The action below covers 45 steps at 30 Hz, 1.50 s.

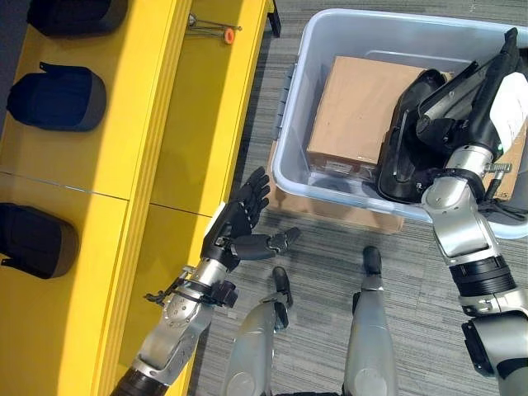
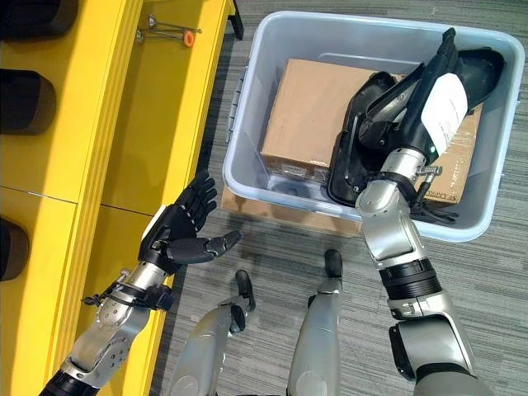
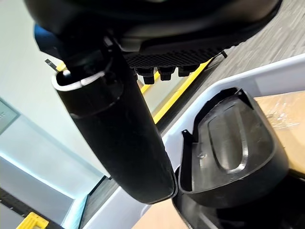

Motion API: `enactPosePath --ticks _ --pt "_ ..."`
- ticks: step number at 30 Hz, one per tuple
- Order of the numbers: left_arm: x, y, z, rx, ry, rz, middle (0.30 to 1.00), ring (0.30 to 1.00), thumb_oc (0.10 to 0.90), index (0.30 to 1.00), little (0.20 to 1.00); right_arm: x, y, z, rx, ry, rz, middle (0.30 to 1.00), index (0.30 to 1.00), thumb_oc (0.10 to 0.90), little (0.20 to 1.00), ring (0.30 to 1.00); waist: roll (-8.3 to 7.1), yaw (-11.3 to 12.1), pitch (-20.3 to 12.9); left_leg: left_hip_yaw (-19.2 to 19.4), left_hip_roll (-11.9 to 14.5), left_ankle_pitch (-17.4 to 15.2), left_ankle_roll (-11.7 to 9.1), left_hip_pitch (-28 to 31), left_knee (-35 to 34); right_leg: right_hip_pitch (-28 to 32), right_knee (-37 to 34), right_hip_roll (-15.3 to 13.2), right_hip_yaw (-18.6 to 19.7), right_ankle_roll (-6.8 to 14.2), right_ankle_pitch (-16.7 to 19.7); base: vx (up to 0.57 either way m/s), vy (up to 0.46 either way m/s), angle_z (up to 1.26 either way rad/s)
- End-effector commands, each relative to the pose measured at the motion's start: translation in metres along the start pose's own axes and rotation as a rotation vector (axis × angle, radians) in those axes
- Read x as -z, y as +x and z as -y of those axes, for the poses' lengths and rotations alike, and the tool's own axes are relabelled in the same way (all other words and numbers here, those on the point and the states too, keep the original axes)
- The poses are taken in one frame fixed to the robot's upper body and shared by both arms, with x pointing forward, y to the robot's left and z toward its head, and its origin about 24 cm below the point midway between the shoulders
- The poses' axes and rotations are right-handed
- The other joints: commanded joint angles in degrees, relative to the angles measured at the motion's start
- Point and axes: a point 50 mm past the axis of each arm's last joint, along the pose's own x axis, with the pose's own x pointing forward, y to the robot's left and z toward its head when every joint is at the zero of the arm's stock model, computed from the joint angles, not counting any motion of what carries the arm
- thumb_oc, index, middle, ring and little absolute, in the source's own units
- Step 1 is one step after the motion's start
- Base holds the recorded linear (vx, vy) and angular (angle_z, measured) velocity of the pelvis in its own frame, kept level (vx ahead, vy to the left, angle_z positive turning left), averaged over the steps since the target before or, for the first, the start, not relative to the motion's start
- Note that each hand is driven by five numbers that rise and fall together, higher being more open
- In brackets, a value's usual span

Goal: Move parts from the plastic box to the shelf.

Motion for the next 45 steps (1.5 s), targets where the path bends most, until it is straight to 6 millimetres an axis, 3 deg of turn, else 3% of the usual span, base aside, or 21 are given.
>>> enactPosePath --ticks 1,7,35,45 --pt "-0.039 0.002 0.01 0.08 -0.019 0.217 1.0 1.0 0.9 1.0 1.0 -0.062 0.039 0.058 0.222 0.083 0.239 1.0 1.0 0.9 1.0 1.0 5.4 0.43 -0.35 0.73 -5.04 -7.35 3.94 2.19 1.07 0.66 2.52 5.8 -2.77 -5.57 -7.92 0.0 0.0 0.0" --pt "-0.041 0.003 0.012 0.086 -0.017 0.222 1.0 1.0 0.9 1.0 1.0 -0.071 0.043 0.055 0.202 0.077 0.25 1.0 1.0 0.9 1.0 1.0 5.64 0.65 -0.35 0.94 -5.13 -7.21 3.94 2.11 0.88 0.4 2.46 5.62 -3.07 -5.48 -7.85 0.0 0.0 0.0" --pt "-0.037 0.006 0.013 0.057 -0.031 0.22 1.0 1.0 0.9 1.0 1.0 -0.055 0.056 0.038 0.164 0.066 0.106 1.0 1.0 0.9 1.0 1.0 6.89 1.96 -0.35 0.79 -5.22 -7.83 3.79 -1.63 3.39 -2.96 4.59 5.14 -3.88 -5.9 -8.78 0.0 0.008 0.0" --pt "-0.036 0.007 0.014 0.041 -0.032 0.223 1.0 1.0 0.9 1.0 1.0 -0.057 0.064 0.044 0.238 0.037 0.106 1.0 1.0 0.9 1.0 1.0 7.79 2.39 -0.35 0.98 -5.35 -8.26 3.94 -3.8 5.15 -5.15 6.32 4.99 -3.86 -6.25 -9.26 0.01 0.012 0.01"
